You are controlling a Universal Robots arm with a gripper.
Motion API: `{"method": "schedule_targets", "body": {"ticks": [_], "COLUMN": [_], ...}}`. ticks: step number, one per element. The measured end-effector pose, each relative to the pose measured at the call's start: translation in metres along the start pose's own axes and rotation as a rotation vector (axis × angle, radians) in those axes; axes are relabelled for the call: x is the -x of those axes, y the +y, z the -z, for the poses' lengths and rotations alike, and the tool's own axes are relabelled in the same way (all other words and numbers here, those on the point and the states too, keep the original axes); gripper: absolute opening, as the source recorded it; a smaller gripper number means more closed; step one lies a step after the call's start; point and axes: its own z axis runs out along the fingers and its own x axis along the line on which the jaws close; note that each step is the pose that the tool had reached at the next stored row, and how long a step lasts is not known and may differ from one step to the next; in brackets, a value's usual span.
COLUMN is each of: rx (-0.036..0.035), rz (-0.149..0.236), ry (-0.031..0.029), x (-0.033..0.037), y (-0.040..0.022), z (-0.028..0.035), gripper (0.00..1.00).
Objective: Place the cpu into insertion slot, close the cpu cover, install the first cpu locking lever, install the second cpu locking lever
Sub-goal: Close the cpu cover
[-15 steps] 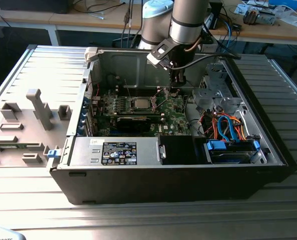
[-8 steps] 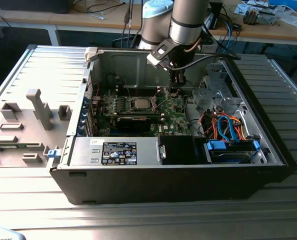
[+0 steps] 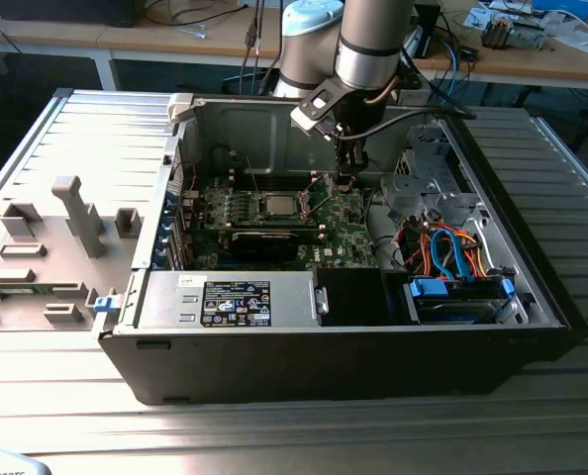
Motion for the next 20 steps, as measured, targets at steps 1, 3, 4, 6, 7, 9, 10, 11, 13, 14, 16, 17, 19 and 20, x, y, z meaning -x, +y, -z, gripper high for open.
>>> {"method": "schedule_targets", "body": {"ticks": [1,3,4,6,7,9,10,11,13,14,16,17,19,20], "rx": [0.0,0.0,0.0,0.0001,0.0,0.0,0.0001,0.0001,0.0,0.0,0.0002,0.0002,0.0002,0.0002], "rz": [0.0,0.001,0.001,0.001,0.001,0.001,0.001,0.001,0.001,0.001,0.001,0.001,0.001,0.002], "ry": [0.0,0.0,0.0,0.0002,0.0001,0.0008,0.0012,0.002,0.0038,0.0044,0.0056,0.0057,0.0057,0.0057], "x": [0.0,0.0,-0.0001,-0.0002,-0.0004,-0.0006,-0.0006,-0.0007,-0.0008,-0.0009,-0.0009,-0.001,-0.001,-0.0011], "y": [0.0,0.0002,0.0004,0.0005,0.0006,0.0006,0.0006,0.0003,-0.0015,-0.0025,-0.0041,-0.0045,-0.0063,-0.0074], "z": [-0.0001,-0.0004,-0.0005,-0.0011,-0.0018,-0.0032,-0.0037,-0.0043,-0.0048,-0.0048,-0.005,-0.0051,-0.0052,-0.0054], "gripper": [0.11,0.11,0.11,0.11,0.11,0.11,0.11,0.11,0.11,0.11,0.11,0.11,0.11,0.11]}}
